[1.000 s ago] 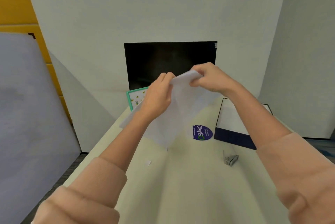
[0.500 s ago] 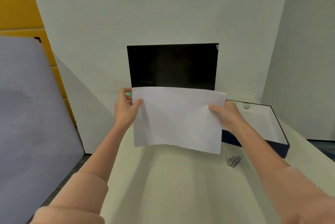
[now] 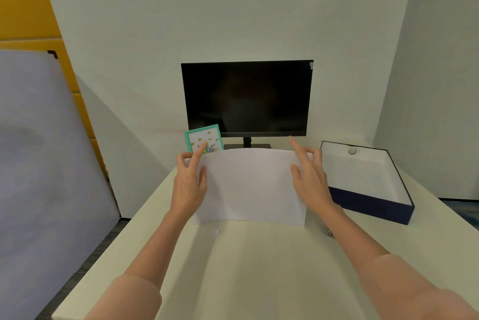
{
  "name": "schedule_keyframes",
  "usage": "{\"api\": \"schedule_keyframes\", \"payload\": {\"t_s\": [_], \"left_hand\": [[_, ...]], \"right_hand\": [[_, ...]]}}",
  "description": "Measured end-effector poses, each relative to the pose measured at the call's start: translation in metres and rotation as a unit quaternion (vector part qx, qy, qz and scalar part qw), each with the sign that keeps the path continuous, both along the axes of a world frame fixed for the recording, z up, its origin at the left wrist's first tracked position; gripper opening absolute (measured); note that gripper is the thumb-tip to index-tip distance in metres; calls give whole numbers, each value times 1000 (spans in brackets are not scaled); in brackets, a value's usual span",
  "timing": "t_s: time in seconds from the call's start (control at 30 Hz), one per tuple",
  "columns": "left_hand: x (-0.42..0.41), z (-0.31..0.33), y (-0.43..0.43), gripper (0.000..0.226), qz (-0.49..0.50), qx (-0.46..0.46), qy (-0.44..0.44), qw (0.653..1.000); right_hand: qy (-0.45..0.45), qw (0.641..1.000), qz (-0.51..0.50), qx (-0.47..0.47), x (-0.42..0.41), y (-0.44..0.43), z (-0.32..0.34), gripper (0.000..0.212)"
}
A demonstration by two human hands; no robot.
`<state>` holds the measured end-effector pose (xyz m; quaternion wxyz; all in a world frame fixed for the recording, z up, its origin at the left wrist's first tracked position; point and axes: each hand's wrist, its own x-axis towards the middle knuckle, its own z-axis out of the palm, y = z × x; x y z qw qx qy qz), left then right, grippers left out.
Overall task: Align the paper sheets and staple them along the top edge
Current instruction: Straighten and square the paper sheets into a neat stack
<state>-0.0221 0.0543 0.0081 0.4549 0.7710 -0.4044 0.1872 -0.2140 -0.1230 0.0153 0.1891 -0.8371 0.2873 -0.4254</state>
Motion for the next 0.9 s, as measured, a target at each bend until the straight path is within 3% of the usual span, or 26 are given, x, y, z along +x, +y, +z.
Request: {"api": "schedule_keyframes", "payload": {"t_s": [0.1, 0.5, 0.63, 0.77, 0.9], "left_hand": [[0, -1, 3, 57, 22, -4, -21, 1000], [-4, 5, 7, 50, 31, -19, -49, 998], [-1, 6, 5, 42, 53, -8, -40, 998], [-10, 10, -10, 60, 149, 29, -152, 977], [-49, 37, -47, 80, 55, 112, -273, 954]], "right_hand": [[-7, 1000, -9, -1, 0, -2, -1, 46], [-24, 999, 9, 25, 6, 3, 4, 49], [-18, 998, 12, 57, 8, -2, 6, 41], [-41, 997, 30, 65, 12, -5, 10, 35], [-63, 994, 56, 70, 15, 2, 13, 36]]}}
